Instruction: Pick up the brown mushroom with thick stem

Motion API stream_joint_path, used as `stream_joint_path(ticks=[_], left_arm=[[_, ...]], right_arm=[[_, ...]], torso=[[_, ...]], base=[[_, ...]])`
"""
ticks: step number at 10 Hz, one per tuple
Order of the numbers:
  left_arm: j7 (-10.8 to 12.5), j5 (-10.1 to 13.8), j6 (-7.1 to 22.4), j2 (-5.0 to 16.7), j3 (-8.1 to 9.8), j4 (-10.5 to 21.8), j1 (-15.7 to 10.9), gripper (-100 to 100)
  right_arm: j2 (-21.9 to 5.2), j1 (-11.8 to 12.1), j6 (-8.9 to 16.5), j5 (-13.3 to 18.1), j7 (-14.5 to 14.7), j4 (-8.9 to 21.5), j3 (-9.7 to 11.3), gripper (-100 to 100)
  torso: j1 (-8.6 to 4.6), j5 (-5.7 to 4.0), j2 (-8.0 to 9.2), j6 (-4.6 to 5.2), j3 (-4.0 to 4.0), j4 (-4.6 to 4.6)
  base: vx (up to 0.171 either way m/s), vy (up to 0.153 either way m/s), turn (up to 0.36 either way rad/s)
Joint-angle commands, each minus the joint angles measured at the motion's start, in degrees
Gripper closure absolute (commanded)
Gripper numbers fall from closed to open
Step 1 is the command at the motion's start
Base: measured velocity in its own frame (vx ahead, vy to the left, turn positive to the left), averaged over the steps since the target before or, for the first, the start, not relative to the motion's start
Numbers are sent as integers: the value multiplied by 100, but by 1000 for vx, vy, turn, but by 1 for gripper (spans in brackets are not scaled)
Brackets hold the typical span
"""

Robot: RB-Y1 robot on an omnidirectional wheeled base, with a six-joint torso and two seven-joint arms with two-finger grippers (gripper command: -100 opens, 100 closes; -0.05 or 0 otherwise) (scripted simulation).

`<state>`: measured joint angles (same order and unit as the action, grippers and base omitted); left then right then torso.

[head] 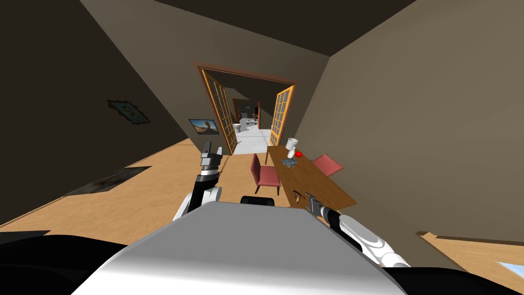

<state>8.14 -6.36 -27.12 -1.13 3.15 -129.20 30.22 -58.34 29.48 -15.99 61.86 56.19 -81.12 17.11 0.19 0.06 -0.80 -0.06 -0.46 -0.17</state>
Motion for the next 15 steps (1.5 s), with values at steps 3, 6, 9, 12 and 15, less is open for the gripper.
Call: stream_joint_path(ticks=[3,6,9,12,15], left_arm=[[0,0,0,0,0,0,-2,0],[0,0,0,1,1,0,-2,0],[0,0,0,0,0,0,-2,0],[0,0,0,0,0,0,-2,0],[0,0,0,0,0,0,-2,0]], right_arm=[[189,-61,95,48,76,104,69,-100],[324,-115,141,75,120,186,107,-100],[335,-113,145,75,128,195,109,100],[336,-115,146,74,127,194,108,0],[115,-31,62,28,59,66,35,100]], torso=[[-11,-2,56,3,31,11],[-32,-8,71,3,40,15],[-12,-2,76,0,44,18],[-9,1,79,2,45,18],[15,10,90,6,52,19]], base=[[44,-4,29],[9,-40,48],[0,0,0],[0,0,0],[-13,41,-67]])
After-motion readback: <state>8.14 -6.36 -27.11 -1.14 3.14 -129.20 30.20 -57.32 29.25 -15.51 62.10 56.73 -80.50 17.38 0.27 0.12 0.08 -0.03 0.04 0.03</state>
